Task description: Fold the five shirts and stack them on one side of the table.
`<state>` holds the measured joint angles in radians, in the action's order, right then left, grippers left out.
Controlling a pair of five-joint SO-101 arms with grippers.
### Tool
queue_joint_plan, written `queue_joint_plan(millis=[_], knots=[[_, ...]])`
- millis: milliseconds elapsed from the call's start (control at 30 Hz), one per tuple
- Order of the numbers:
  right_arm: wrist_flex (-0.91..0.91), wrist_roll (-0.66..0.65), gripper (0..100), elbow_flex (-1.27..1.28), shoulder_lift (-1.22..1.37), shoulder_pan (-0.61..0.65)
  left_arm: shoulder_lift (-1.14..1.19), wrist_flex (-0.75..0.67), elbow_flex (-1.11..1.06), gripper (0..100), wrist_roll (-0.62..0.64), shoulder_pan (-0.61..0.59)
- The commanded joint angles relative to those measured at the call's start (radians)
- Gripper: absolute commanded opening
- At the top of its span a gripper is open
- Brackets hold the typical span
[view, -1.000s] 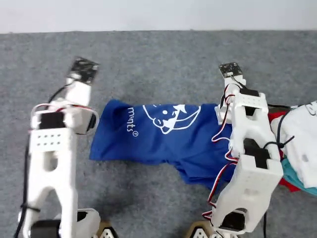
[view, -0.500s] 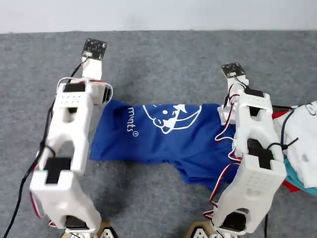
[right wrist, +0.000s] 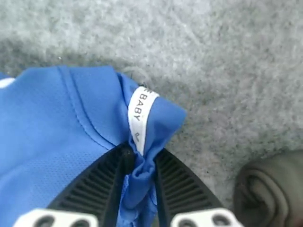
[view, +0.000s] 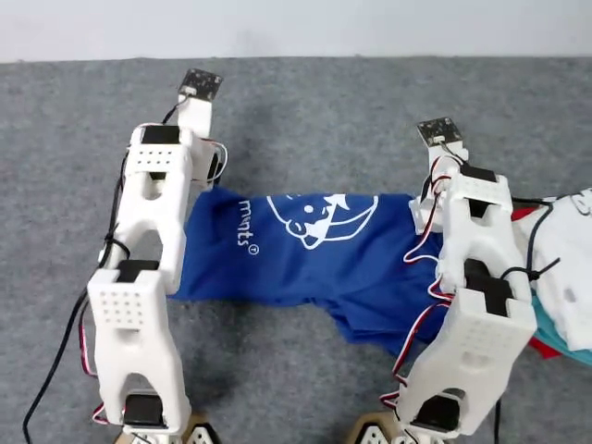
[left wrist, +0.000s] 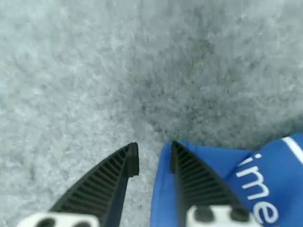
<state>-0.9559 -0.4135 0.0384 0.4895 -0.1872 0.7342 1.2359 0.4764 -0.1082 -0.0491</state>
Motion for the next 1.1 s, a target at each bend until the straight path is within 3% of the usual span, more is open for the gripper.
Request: queue_joint_plan(millis=[0, 267, 500, 933, 1067], knots=[[-0.019, -0.012, 0.9, 0.009, 0.018, -0.045, 0.043, 0.044, 0.105, 12, 0.008, 0.008], [-0.019, -0.012, 0.9, 0.012, -0.007, -0.050, 0.213, 0.114, 0.277, 12, 0.003, -0.002], [-0.021, 0.012, 0.9, 0.020, -0.136, -0.145, 0.301, 0.216, 0.429, 12, 0.002, -0.003], [-0.027, 0.009, 1.0, 0.094, -0.156, -0.177, 0.330, 0.276, 0.492, 7, 0.000, -0.015], [-0.027, 0.018, 14.3, 0.091, -0.157, -0.157, 0.330, 0.304, 0.615, 7, 0.003, -0.051]])
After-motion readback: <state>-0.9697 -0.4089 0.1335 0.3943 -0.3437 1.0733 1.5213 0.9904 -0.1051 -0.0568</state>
